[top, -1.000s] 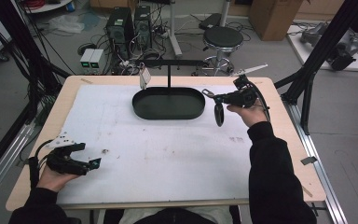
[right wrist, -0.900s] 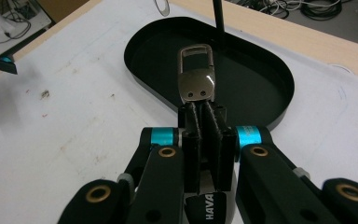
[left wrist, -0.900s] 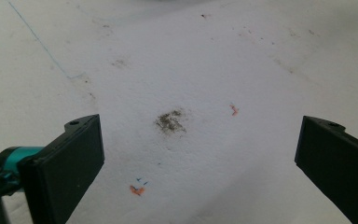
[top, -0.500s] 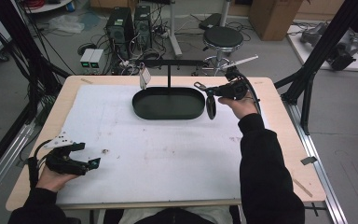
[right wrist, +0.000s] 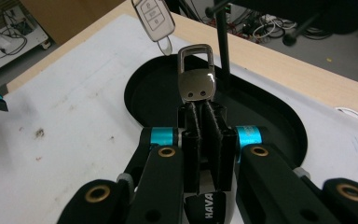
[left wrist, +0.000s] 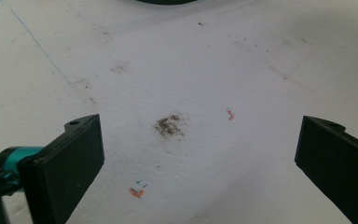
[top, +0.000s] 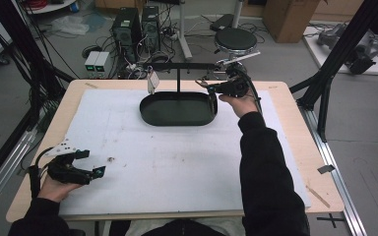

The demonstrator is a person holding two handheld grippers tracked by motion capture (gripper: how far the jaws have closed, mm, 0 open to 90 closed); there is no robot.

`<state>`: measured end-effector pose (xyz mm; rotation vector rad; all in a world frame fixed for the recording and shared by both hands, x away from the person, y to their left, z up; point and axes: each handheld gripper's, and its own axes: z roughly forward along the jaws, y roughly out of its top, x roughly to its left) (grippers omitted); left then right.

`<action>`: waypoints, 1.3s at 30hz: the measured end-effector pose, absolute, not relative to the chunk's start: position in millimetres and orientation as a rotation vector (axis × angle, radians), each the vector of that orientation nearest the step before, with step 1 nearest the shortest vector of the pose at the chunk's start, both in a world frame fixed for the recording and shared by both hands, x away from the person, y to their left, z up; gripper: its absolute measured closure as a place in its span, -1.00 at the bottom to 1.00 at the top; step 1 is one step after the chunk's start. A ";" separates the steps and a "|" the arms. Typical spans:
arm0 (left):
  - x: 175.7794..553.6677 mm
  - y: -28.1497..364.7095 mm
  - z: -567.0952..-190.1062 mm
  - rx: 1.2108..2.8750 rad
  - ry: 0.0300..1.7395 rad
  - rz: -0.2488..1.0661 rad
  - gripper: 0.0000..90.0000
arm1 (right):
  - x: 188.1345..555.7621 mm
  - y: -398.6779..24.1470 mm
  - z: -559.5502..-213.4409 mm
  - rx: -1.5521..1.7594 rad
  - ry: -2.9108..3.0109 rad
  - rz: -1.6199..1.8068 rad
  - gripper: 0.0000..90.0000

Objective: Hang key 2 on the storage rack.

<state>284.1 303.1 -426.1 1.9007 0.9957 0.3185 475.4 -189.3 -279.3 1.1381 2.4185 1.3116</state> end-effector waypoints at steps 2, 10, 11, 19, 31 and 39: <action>283.5 303.8 -426.0 1.903 0.994 0.320 -0.96 | 477.6 -185.1 -277.9 1.134 2.414 1.315 0.90; 282.1 308.0 -425.9 1.879 0.998 0.323 -0.96 | 489.1 -166.3 -274.3 1.113 2.390 1.281 0.90; 281.9 308.6 -426.2 1.875 0.999 0.319 -0.96 | 490.5 -165.3 -273.9 1.123 2.381 1.283 0.90; 281.4 311.0 -427.3 1.868 1.006 0.319 -0.96 | 501.6 -163.9 -277.1 1.177 2.334 1.300 0.90; 282.2 309.9 -427.8 1.873 0.998 0.302 -0.96 | 507.1 -153.6 -286.3 1.184 2.290 1.314 0.90; 281.9 310.4 -426.9 1.858 0.987 0.285 -0.96 | 508.1 -148.1 -294.0 1.183 2.284 1.301 0.89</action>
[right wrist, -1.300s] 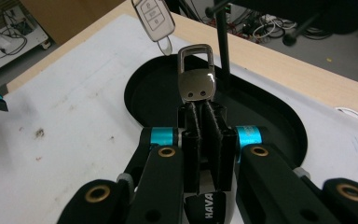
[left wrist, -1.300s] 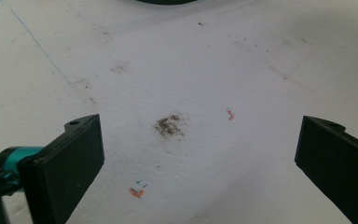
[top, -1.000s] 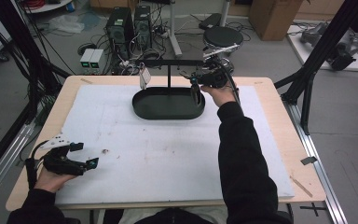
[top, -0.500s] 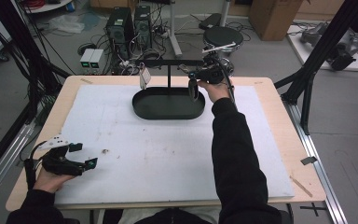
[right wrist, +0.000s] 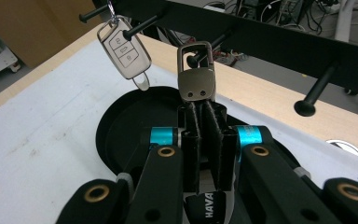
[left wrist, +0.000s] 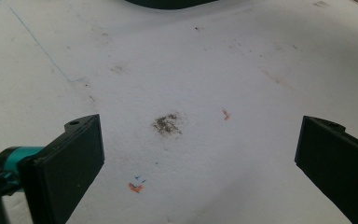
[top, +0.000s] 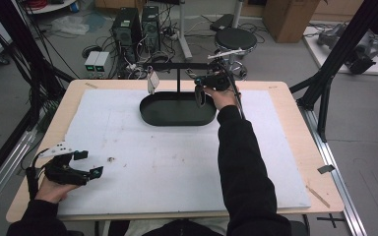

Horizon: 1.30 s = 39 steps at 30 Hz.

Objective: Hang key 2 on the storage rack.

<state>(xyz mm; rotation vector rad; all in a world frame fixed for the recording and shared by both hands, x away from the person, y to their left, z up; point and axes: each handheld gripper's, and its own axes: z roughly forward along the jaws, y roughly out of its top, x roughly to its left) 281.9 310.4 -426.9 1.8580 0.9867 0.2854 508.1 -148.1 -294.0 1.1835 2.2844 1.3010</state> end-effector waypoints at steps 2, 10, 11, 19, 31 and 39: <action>281.8 311.1 -426.0 1.838 0.982 0.275 -0.96 | 507.6 -146.0 -295.2 1.182 2.275 1.295 0.89; 282.2 311.4 -424.9 1.818 0.972 0.260 -0.96 | 507.3 -137.6 -298.9 1.177 2.251 1.225 0.89; 282.5 311.5 -425.0 1.819 0.972 0.261 -0.96 | 507.8 -137.6 -299.6 1.175 2.252 1.216 0.89; 282.3 312.3 -422.8 1.786 0.972 0.268 -0.96 | 514.3 -138.0 -305.2 1.184 2.238 1.201 0.89; 283.0 313.4 -421.2 1.765 0.971 0.268 -0.96 | 529.5 -142.1 -317.6 1.187 2.199 1.292 0.85; 282.1 313.4 -421.2 1.764 0.972 0.276 -0.96 | 523.1 -147.3 -313.4 1.214 2.255 1.352 0.03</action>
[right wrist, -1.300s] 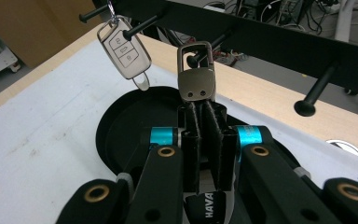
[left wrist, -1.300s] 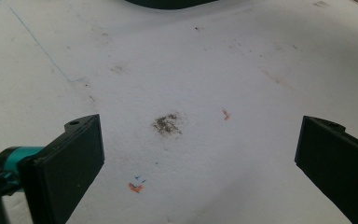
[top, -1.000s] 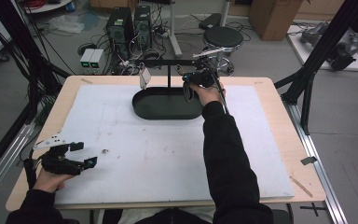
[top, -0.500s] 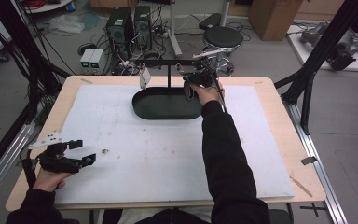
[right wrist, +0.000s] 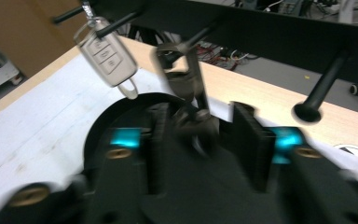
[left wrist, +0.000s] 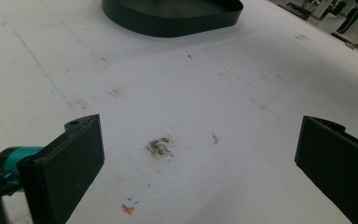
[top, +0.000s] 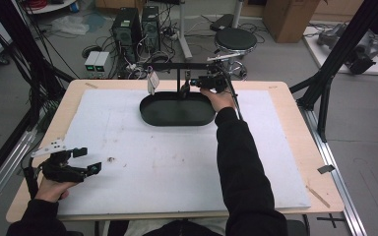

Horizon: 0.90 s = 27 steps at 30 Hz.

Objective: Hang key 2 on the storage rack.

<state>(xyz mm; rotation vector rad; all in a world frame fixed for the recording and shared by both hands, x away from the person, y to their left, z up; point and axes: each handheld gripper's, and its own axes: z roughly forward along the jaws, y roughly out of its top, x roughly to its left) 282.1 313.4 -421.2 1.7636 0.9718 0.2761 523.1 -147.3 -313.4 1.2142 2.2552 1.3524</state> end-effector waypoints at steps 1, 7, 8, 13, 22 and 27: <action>282.0 313.2 -421.2 1.763 0.971 0.272 -0.96 | 521.0 -147.6 -311.2 1.215 2.258 1.350 -0.13; 281.4 313.9 -420.9 1.756 0.979 0.281 -0.96 | 513.1 -155.1 -307.7 1.214 2.343 1.283 -0.97; 281.3 314.0 -420.9 1.756 0.978 0.279 -0.96 | 512.0 -157.9 -307.7 1.223 2.345 1.269 -0.98; 280.8 314.3 -421.6 1.759 0.980 0.279 -0.96 | 502.2 -175.2 -308.7 1.214 2.340 1.293 -0.98; 279.6 314.4 -422.1 1.757 0.987 0.282 -0.96 | 482.2 -199.2 -319.1 1.194 2.325 1.234 -0.98; 279.1 315.6 -423.3 1.760 0.992 0.281 -0.96 | 472.5 -214.9 -329.0 1.225 2.301 1.249 -0.98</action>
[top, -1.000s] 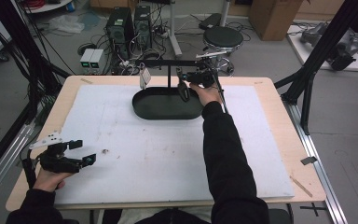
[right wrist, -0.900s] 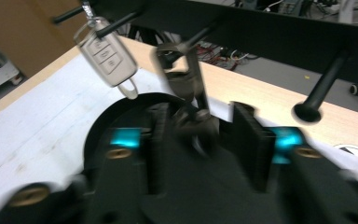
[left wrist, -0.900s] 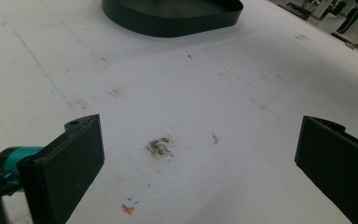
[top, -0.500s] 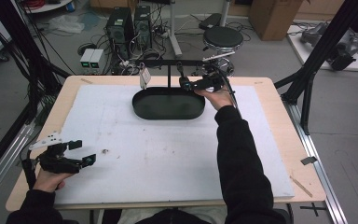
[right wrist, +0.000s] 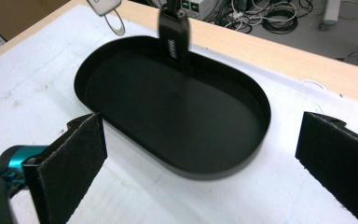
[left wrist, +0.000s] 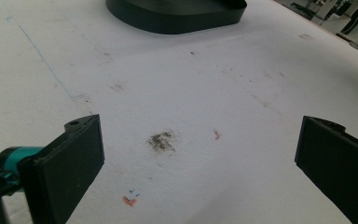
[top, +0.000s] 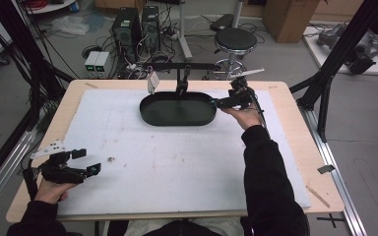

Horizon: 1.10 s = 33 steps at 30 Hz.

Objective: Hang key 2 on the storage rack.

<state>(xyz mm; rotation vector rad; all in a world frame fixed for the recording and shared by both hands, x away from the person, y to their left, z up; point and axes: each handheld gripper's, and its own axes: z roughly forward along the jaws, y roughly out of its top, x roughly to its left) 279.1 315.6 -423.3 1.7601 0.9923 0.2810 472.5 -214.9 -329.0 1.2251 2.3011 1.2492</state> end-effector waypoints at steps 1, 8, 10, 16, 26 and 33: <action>279.1 315.7 -423.6 1.756 0.994 0.280 -0.96 | 470.1 -218.0 -330.7 1.227 2.297 1.252 -0.98; 279.0 315.7 -423.8 1.758 0.995 0.284 -0.96 | 452.7 -236.0 -339.7 1.229 2.272 1.257 -0.98; 279.0 315.8 -423.8 1.761 0.995 0.285 -0.96 | 448.8 -239.8 -342.1 1.222 2.267 1.260 -0.98; 278.9 314.7 -424.8 1.768 1.003 0.291 -0.96 | 436.7 -246.9 -348.9 1.215 2.271 1.240 -0.98; 278.7 316.4 -426.7 1.786 1.012 0.297 -0.96 | 415.3 -260.5 -355.2 1.190 2.245 1.225 -0.98; 278.6 316.2 -426.9 1.790 1.014 0.300 -0.96 | 397.2 -275.3 -355.5 1.189 2.205 1.243 -0.98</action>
